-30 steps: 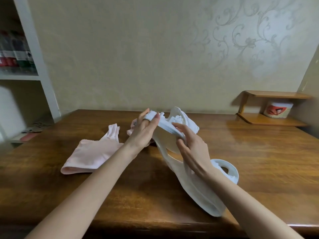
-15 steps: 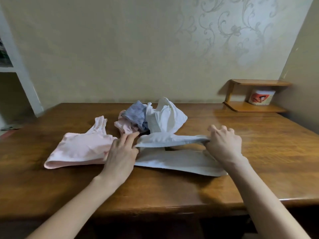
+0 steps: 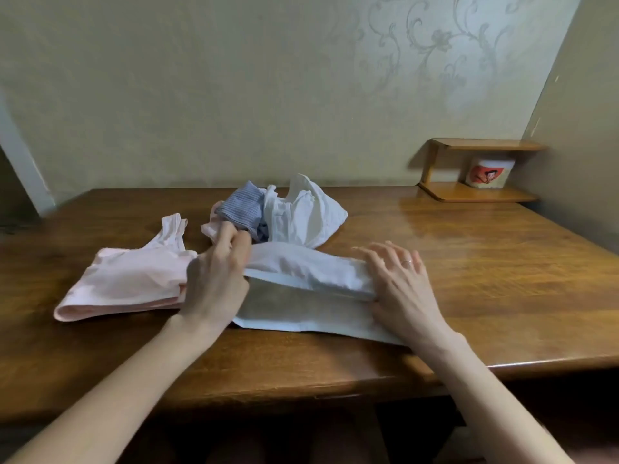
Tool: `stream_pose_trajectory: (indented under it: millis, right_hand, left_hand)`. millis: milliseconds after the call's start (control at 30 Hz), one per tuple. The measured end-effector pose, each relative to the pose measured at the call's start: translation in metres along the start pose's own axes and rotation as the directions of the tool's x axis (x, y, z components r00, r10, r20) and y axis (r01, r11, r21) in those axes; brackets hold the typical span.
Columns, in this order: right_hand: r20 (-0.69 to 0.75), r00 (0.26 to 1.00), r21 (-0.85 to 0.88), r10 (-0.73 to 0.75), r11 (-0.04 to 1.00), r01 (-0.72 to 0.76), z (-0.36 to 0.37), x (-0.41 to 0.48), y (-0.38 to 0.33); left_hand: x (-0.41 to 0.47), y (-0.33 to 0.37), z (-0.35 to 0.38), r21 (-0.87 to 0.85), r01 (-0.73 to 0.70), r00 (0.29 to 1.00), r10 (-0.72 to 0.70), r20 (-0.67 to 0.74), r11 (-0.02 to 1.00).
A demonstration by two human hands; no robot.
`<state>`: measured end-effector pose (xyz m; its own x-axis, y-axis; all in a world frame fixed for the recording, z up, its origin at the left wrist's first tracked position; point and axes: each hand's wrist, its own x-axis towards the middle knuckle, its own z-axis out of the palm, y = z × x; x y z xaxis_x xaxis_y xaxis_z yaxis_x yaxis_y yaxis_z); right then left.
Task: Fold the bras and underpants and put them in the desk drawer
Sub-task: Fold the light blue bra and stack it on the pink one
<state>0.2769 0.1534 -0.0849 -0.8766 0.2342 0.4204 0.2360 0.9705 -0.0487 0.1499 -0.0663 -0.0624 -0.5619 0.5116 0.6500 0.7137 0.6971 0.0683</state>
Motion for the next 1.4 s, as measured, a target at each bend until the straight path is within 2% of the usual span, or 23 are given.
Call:
stream_pose_trajectory:
  millis: [100, 233, 333, 433, 467, 533, 567, 600, 633, 667, 700, 733, 767, 800, 867, 900, 967, 1100, 1167, 1233, 1300, 1333, 1400]
  right_hand:
    - [-0.253, 0.963, 0.077, 0.088, 0.995, -0.071, -0.007, -0.015, 0.014]
    - [-0.307, 0.921, 0.145, 0.242, 0.968, -0.206, -0.003, -0.033, 0.033]
    - [-0.375, 0.872, 0.244, 0.314, 0.941, -0.234, 0.0, -0.043, 0.041]
    - [-0.359, 0.851, 0.217, 0.384, 0.921, -0.324, -0.003, -0.051, 0.042]
    - [-0.288, 0.877, 0.134, 0.384, 0.923, -0.36, -0.005, -0.053, 0.042]
    - [0.031, 0.927, 0.067, 0.374, 0.924, -0.375, -0.014, -0.053, 0.046]
    - [0.243, 0.912, 0.141, 0.331, 0.918, -0.371, -0.023, -0.052, 0.054]
    - [0.435, 0.865, 0.268, 0.25, 0.881, -0.39, -0.037, -0.05, 0.06]
    - [0.554, 0.819, 0.401, 0.151, 0.814, -0.421, -0.053, -0.047, 0.064]
    - [0.576, 0.813, 0.508, 0.078, 0.746, -0.431, -0.067, -0.042, 0.067]
    - [0.527, 0.845, 0.58, 0.084, 0.692, -0.43, -0.076, -0.033, 0.07]
    - [0.427, 0.89, 0.62, 0.161, 0.664, -0.418, -0.079, -0.022, 0.074]
    - [0.334, 0.906, 0.612, 0.259, 0.671, -0.418, -0.077, -0.008, 0.076]
    - [0.298, 0.895, 0.558, 0.332, 0.7, -0.445, -0.069, 0.008, 0.077]
    - [0.4, 0.843, 0.404, 0.36, 0.757, -0.514, -0.051, 0.036, 0.075]
    - [0.468, 0.81, 0.338, 0.354, 0.775, -0.534, -0.041, 0.045, 0.074]
    - [0.516, 0.777, 0.268, 0.36, 0.794, -0.546, -0.025, 0.056, 0.075]
    - [0.464, 0.804, 0.306, 0.373, 0.784, -0.54, -0.012, 0.066, 0.088]
    - [0.451, 0.816, 0.481, 0.362, 0.671, -0.564, -0.013, 0.074, 0.098]
    - [0.466, 0.855, 0.74, 0.229, 0.429, -0.518, -0.018, 0.086, 0.107]
    - [0.463, 0.886, 0.873, 0.02, 0.161, -0.46, -0.025, 0.099, 0.111]
    - [0.455, 0.889, 0.886, -0.051, 0.123, -0.447, -0.027, 0.106, 0.112]
    - [0.468, 0.878, 0.86, -0.101, 0.281, -0.426, -0.027, 0.12, 0.111]
  left_hand:
    - [-0.013, -0.017, -0.004, 0.028, 0.126, 0.988, -0.128, 0.092, 0.992]
    - [-0.038, -0.029, 0.001, -0.089, 0.166, 0.94, -0.13, 0.317, 0.982]
    - [-0.046, -0.024, -0.014, -0.122, 0.034, 0.985, -0.013, 0.172, 0.992]
    - [-0.053, -0.024, -0.016, -0.084, -0.12, 0.976, 0.133, 0.17, 0.989]
    - [-0.056, -0.025, -0.013, -0.118, -0.155, 0.959, 0.178, 0.221, 0.981]
    - [-0.058, -0.033, -0.011, -0.257, -0.146, 0.897, 0.237, 0.374, 0.955]
    - [-0.054, -0.039, -0.015, -0.323, -0.081, 0.839, 0.24, 0.489, 0.943]
    - [-0.047, -0.043, -0.023, -0.343, -0.005, 0.734, 0.236, 0.636, 0.939]
    - [-0.038, -0.043, -0.033, -0.306, 0.031, 0.637, 0.217, 0.739, 0.952]
    - [-0.028, -0.043, -0.039, -0.247, 0.034, 0.584, 0.181, 0.791, 0.968]
    - [-0.02, -0.038, -0.043, -0.202, -0.011, 0.643, 0.162, 0.749, 0.979]
    - [-0.012, -0.025, -0.04, -0.214, -0.091, 0.761, 0.207, 0.615, 0.973]
    - [-0.005, -0.004, -0.034, -0.304, -0.164, 0.842, 0.293, 0.453, 0.939]
    - [0.0, 0.02, -0.026, -0.444, -0.21, 0.862, 0.379, 0.337, 0.871]
    - [0.006, 0.073, -0.003, -0.64, -0.302, 0.754, 0.588, 0.294, 0.707]
    - [0.009, 0.096, 0.01, -0.643, -0.374, 0.679, 0.669, 0.301, 0.669]
    - [0.015, 0.122, 0.035, -0.574, -0.509, 0.598, 0.743, 0.3, 0.642]
    - [0.019, 0.127, 0.063, -0.527, -0.625, 0.463, 0.817, 0.343, 0.576]
    - [0.015, 0.126, 0.064, -0.552, -0.635, 0.429, 0.841, 0.33, 0.54]
    - [0.012, 0.126, 0.065, -0.565, -0.634, 0.425, 0.848, 0.316, 0.528]
    - [0.011, 0.127, 0.065, -0.575, -0.629, 0.43, 0.85, 0.303, 0.523]
    - [0.012, 0.127, 0.064, -0.579, -0.624, 0.433, 0.849, 0.303, 0.525]
    - [0.013, 0.127, 0.065, -0.584, -0.614, 0.437, 0.845, 0.308, 0.531]
